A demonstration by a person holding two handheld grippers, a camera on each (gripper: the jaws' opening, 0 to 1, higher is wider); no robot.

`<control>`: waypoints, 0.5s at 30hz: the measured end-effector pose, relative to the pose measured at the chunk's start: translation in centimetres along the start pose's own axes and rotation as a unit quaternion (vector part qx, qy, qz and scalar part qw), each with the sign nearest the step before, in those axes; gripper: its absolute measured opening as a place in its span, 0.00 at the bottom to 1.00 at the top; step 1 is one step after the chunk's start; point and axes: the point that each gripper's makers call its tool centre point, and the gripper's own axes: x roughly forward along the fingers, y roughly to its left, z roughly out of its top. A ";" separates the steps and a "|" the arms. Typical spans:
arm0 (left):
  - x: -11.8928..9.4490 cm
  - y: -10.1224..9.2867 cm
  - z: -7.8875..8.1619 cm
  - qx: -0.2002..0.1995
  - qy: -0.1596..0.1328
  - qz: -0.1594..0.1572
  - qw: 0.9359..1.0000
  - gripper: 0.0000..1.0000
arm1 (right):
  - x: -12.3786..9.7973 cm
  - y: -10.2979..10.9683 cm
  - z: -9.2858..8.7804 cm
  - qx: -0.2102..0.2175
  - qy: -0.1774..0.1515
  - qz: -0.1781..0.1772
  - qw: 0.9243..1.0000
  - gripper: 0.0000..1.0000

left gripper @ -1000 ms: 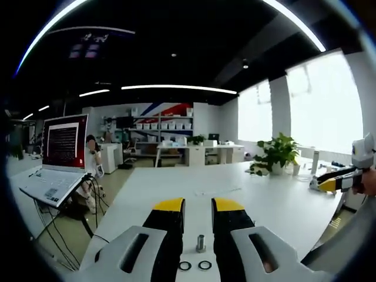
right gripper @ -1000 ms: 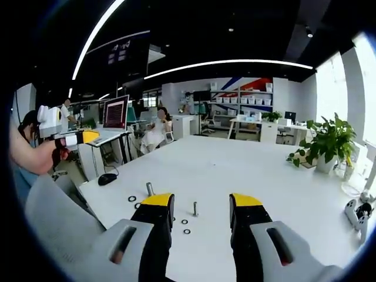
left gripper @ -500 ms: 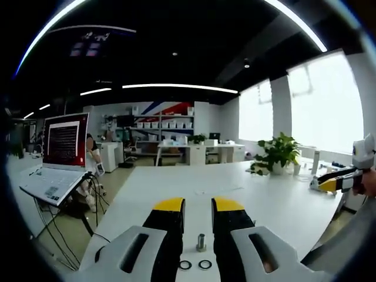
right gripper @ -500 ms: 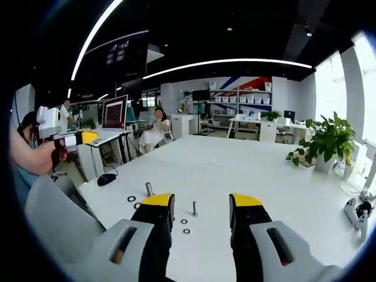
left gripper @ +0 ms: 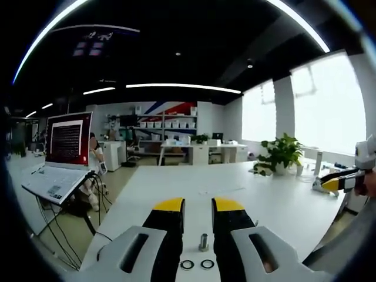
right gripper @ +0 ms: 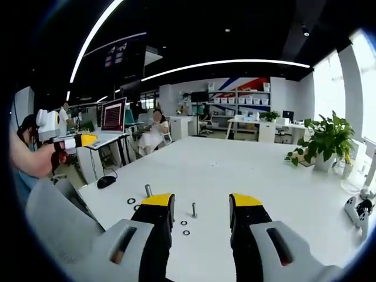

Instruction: Place the washer onto the threaded stud by aligning its center hole with the stud, sliding it down to the base, and recovering from edge contact or off-axis alignment until the washer reaches the visible bottom stop.

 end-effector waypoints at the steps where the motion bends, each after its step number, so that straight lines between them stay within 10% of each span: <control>1: 0.0 0.0 0.0 0.000 0.000 0.000 1.000 0.16 | 0.0 0.0 0.0 0.000 -0.001 0.000 1.000 0.40; 15: 0.8 -0.3 -1.0 0.005 0.033 -0.003 0.999 0.17 | -0.2 -0.5 0.4 0.010 -0.010 -0.005 1.000 0.40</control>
